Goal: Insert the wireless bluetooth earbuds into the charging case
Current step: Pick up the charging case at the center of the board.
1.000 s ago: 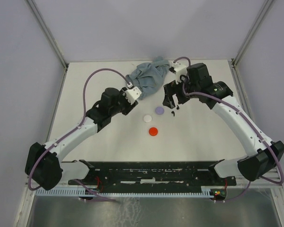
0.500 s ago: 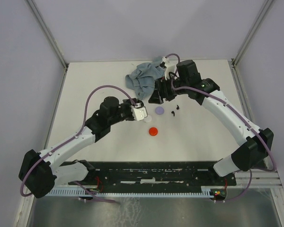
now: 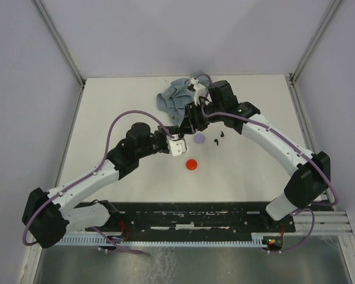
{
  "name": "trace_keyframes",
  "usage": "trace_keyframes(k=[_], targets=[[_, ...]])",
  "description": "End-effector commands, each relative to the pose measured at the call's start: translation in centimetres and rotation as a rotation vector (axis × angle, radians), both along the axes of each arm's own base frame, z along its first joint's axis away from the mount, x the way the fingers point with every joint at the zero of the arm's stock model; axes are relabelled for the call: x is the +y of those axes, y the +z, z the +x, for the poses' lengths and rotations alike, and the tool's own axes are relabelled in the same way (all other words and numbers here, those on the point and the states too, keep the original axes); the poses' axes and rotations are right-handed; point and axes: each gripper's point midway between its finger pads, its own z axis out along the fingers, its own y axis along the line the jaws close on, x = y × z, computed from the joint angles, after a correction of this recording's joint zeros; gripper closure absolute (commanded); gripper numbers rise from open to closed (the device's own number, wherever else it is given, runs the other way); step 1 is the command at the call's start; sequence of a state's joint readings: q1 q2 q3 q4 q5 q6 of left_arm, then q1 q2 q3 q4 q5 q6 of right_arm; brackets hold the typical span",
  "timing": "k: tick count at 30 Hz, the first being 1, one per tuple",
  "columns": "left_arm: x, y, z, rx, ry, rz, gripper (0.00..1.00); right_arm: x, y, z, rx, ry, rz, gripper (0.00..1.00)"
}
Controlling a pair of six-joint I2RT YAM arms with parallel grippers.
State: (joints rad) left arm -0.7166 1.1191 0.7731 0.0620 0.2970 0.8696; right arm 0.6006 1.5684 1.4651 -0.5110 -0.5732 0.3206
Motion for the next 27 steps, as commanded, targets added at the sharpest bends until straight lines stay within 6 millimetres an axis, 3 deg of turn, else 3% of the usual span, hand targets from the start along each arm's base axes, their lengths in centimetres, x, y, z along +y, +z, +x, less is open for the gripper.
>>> trace_keyframes(k=[1, 5, 14, 18, 23, 27], targets=[[-0.7, 4.5, -0.4, -0.103, -0.042, -0.075, 0.56, 0.2, -0.5, 0.0, -0.049, 0.031, 0.001, 0.45], [-0.9, 4.8, -0.8, -0.1, -0.062, -0.089, 0.56, 0.3, -1.3, 0.0, -0.044, 0.031, 0.008, 0.52], [-1.4, 4.4, -1.7, -0.066, -0.102, -0.099, 0.56, 1.6, -0.5, -0.5, -0.032, 0.065, 0.093, 0.62], [-1.6, 4.0, -1.9, -0.041, -0.11, -0.096, 0.55, 1.7, -0.5, -0.5, -0.04, 0.072, 0.098, 0.76], [-1.1, 4.0, -1.7, 0.006, -0.057, -0.125, 0.47, 1.0, -0.3, -0.1, -0.064, 0.077, 0.089, 0.92], [-0.7, 4.0, -1.5, 0.043, -0.014, -0.168, 0.41, 0.0, 0.6, 0.5, -0.09, 0.074, 0.112, 0.95]])
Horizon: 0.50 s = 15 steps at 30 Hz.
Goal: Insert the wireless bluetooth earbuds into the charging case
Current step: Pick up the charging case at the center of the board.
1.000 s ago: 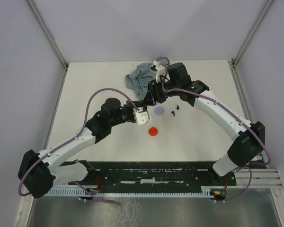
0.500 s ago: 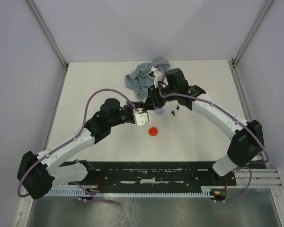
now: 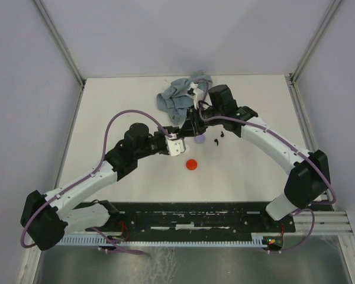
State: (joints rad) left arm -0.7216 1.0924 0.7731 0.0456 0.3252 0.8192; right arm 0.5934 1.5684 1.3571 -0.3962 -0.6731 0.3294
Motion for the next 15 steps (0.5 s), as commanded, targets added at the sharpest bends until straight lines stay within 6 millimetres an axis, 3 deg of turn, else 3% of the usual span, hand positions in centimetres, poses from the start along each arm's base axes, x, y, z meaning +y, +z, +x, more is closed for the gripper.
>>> trace_keyframes(k=[1, 9, 15], targets=[[-0.4, 3.5, -0.5, 0.015, 0.018, -0.14, 0.4, -0.9, 2.7, 1.7, -0.134, -0.002, 0.067, 0.95], [0.9, 4.3, -0.8, 0.137, 0.061, -0.306, 0.29, -2.9, 5.1, 2.5, -0.208, -0.017, 0.114, 0.96], [1.8, 5.2, -1.3, 0.257, 0.028, -0.462, 0.23, -2.9, 6.6, 1.7, -0.236, 0.018, 0.177, 0.96]])
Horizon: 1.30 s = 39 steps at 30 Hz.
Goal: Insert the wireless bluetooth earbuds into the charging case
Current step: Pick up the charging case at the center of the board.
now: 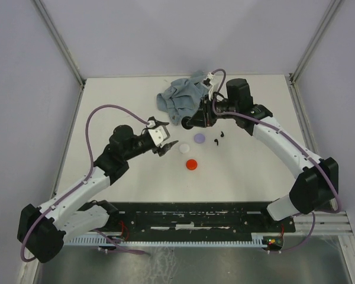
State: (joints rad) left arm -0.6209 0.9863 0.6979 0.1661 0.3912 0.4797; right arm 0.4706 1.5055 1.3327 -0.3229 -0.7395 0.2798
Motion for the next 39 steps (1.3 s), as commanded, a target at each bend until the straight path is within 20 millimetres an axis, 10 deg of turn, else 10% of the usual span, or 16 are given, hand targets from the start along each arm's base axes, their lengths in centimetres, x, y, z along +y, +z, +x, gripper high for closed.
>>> trace_keyframes(k=[1, 18, 39], targets=[[-0.3, 3.3, -1.3, 0.087, -0.074, -0.237, 0.22, 0.6, 4.1, -1.3, -0.124, 0.074, 0.117, 0.96], [0.2, 8.8, -3.3, 0.423, -0.26, -0.844, 0.23, 1.9, 8.9, -3.8, -0.195, 0.187, 0.363, 0.95], [-1.1, 9.3, -2.7, 0.524, -0.322, -0.857, 0.54, 3.6, 9.9, -6.4, -0.24, 0.31, 0.399, 0.96]])
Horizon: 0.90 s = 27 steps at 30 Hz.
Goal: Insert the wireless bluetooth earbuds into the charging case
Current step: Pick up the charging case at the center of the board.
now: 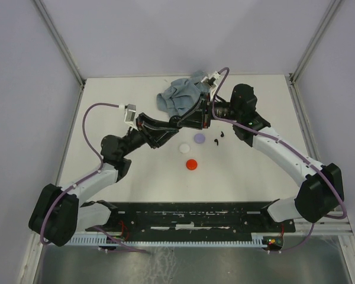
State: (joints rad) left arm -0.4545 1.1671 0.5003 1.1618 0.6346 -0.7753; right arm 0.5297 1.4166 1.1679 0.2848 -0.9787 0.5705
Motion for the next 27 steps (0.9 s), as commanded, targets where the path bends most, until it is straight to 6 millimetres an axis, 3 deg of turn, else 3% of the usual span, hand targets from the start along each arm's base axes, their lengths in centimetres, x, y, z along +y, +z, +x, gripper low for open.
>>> trace_keyframes(k=[1, 12, 18, 22, 27], targets=[[-0.1, 2.9, -0.5, -0.066, -0.039, -0.042, 0.55, 0.2, 2.1, -1.2, -0.091, 0.054, 0.048, 0.96], [-0.4, 3.9, -0.7, -0.085, -0.074, -0.06, 0.59, 0.6, 1.4, -1.4, -0.096, 0.083, 0.029, 0.96], [-0.5, 4.0, -0.8, -0.084, -0.084, -0.062, 0.76, 0.7, 1.4, -2.0, -0.106, 0.11, 0.028, 0.93], [-0.4, 3.8, -0.9, -0.094, -0.076, -0.059, 0.96, 0.6, 1.0, -2.2, -0.112, 0.113, 0.007, 0.85], [-0.3, 2.8, -0.8, -0.094, -0.057, -0.029, 0.97, 0.2, 1.0, -2.1, -0.14, 0.083, -0.016, 0.62]])
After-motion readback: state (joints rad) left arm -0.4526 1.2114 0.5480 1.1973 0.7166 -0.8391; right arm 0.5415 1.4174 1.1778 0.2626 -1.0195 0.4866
